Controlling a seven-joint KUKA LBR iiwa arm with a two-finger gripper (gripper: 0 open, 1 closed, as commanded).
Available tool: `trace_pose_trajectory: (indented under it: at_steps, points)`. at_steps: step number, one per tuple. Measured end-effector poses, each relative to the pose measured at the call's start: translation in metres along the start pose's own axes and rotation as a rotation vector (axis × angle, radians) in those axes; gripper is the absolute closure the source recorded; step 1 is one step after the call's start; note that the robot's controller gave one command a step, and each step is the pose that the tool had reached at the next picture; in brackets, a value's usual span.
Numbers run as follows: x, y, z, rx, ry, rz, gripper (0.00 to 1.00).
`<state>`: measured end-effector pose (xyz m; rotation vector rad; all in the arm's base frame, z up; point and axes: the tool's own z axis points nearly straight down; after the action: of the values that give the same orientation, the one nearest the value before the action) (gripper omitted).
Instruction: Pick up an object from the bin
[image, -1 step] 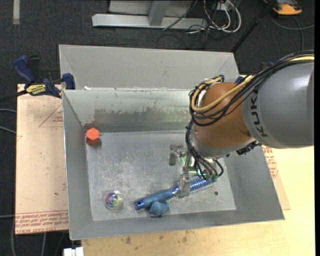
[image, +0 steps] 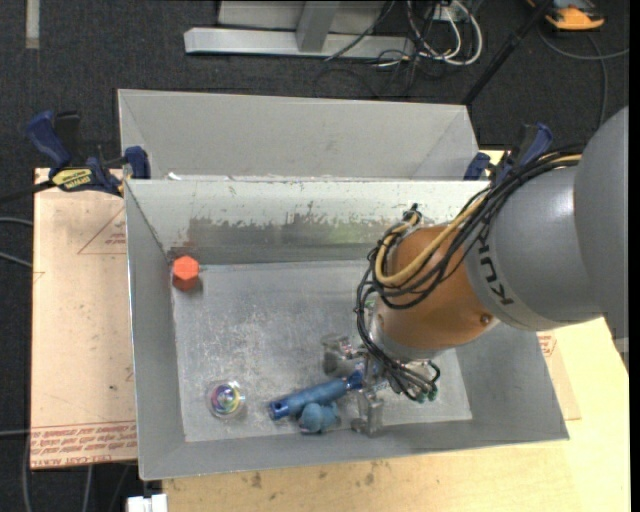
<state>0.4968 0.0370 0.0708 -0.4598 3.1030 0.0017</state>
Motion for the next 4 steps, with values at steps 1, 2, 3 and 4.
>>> trace_pose_trajectory:
  at_steps: [1, 2, 3, 4]
  points:
    - [0.001, 0.000, 0.000, -0.001, 0.004, 0.000, 1.00]
    - [0.016, -0.005, -0.090, 0.002, -0.002, -0.011, 1.00]
    - [0.008, -0.004, -0.150, 0.002, -0.003, -0.029, 1.00]
    - [0.009, -0.004, -0.147, 0.000, 0.003, -0.029, 0.00]
